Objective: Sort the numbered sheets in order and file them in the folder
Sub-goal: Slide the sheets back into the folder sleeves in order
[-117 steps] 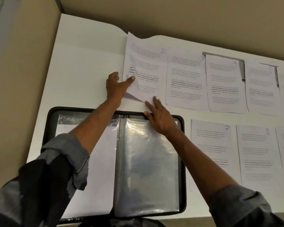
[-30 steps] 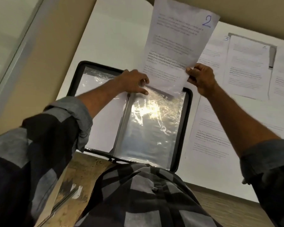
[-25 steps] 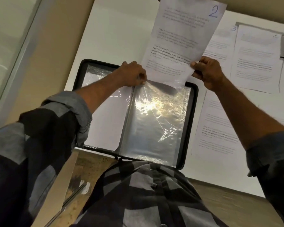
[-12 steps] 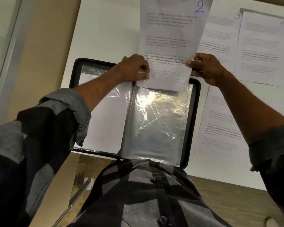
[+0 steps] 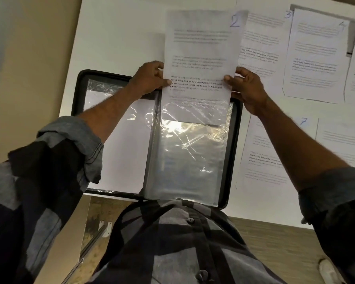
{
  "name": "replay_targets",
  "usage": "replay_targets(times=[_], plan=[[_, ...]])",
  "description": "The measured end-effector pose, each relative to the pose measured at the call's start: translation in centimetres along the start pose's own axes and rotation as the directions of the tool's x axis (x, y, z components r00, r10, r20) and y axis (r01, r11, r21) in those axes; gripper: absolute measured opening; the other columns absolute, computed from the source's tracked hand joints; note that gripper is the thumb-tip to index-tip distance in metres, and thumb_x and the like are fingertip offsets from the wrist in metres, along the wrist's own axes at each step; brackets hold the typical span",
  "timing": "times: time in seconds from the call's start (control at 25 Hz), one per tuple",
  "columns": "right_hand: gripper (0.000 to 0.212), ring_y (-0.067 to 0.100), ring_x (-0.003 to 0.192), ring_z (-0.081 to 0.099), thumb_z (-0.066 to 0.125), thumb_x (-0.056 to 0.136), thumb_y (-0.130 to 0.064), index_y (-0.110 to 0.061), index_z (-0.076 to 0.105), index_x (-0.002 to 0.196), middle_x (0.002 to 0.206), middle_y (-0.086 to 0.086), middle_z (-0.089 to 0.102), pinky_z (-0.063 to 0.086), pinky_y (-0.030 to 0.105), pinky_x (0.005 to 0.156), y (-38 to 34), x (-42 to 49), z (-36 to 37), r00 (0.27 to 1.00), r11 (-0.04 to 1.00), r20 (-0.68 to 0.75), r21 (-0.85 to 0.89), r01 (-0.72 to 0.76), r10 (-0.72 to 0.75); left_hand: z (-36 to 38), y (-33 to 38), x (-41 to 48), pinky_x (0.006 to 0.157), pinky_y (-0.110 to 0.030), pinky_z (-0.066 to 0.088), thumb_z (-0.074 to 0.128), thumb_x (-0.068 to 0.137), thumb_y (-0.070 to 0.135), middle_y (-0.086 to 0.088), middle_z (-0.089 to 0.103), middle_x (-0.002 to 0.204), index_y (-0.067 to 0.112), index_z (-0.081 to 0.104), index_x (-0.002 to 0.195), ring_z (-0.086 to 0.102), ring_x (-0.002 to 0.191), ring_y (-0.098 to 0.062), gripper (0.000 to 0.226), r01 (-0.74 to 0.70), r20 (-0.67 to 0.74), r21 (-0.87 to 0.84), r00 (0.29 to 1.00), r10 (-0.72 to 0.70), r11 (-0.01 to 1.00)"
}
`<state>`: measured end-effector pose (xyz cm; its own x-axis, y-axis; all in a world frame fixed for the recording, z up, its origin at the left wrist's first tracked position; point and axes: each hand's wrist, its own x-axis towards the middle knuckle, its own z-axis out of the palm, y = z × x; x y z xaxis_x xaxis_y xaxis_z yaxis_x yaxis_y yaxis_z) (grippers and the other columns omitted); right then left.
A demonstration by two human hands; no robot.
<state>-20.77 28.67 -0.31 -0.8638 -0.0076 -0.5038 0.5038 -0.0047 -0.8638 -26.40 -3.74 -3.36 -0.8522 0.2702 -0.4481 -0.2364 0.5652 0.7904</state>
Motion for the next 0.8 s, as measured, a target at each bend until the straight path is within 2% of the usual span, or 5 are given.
replay_targets(times=[0.28, 0.4, 0.52, 0.68, 0.8], plan=[[0.043, 0.023, 0.104, 0.074, 0.074, 0.092, -0.014, -0.004, 0.061, 0.131, 0.118, 0.009, 0.075, 0.061, 0.035, 0.086, -0.8, 1.1, -1.1, 0.987, 0.966, 0.105, -0.243, -0.089, 0.118, -0.7, 0.6, 0.3, 0.091, -0.029, 0.058, 0.078, 0.089, 0.014, 0.001, 0.073, 0.097, 0.011, 0.059, 0.129, 0.072, 0.092, -0.008, 0.044, -0.069, -0.022, -0.209, 0.998, 0.066, 0.976], [0.063, 0.018, 0.116, 0.068, 0.079, 0.088, -0.024, -0.010, 0.050, 0.142, 0.134, 0.006, 0.065, 0.058, 0.035, 0.096, -4.0, 3.8, -1.9, 0.995, 0.941, -0.045, -0.332, 0.068, -0.088, -0.5, 0.4, 0.2, 0.093, -0.031, 0.059, 0.072, 0.092, 0.007, 0.004, 0.070, 0.095, 0.014, 0.058, 0.127, 0.071, 0.095, -0.010, 0.038, -0.094, 0.030, -0.224, 0.994, 0.103, 0.970], [0.070, 0.016, 0.135, 0.049, 0.075, 0.091, -0.031, -0.020, 0.042, 0.151, 0.152, -0.001, 0.047, 0.044, 0.024, 0.106, -9.0, 6.9, -0.6, 0.948, 0.699, 0.133, -0.647, 0.305, -0.290, -0.6, -0.1, -0.1, 0.096, -0.031, 0.058, 0.070, 0.094, 0.008, -0.003, 0.071, 0.108, 0.013, 0.057, 0.131, 0.070, 0.108, -0.018, 0.039, -0.108, 0.039, -0.202, 0.992, 0.118, 0.973], [0.055, 0.028, 0.134, 0.049, 0.069, 0.097, -0.030, -0.024, 0.049, 0.148, 0.151, 0.002, 0.051, 0.038, 0.038, 0.107, -13.7, 10.4, 4.1, 0.913, 0.222, 0.408, -0.890, 0.398, -0.004, -0.9, -0.2, -0.7, 0.095, -0.028, 0.057, 0.072, 0.092, 0.008, -0.005, 0.072, 0.108, 0.015, 0.059, 0.131, 0.071, 0.098, -0.011, 0.041, -0.096, -0.066, -0.147, 0.994, 0.087, 0.984], [0.034, 0.029, 0.112, 0.058, 0.064, 0.100, -0.026, -0.014, 0.062, 0.132, 0.129, 0.011, 0.064, 0.038, 0.035, 0.091, -14.1, 11.4, 6.3, 0.884, 0.097, 0.446, -0.895, 0.436, 0.139, -0.8, -1.0, -2.1, 0.098, -0.025, 0.054, 0.072, 0.091, 0.007, -0.002, 0.068, 0.120, 0.017, 0.056, 0.137, 0.066, 0.105, -0.010, 0.049, -0.124, -0.224, -0.107, 0.970, 0.098, 0.986]])
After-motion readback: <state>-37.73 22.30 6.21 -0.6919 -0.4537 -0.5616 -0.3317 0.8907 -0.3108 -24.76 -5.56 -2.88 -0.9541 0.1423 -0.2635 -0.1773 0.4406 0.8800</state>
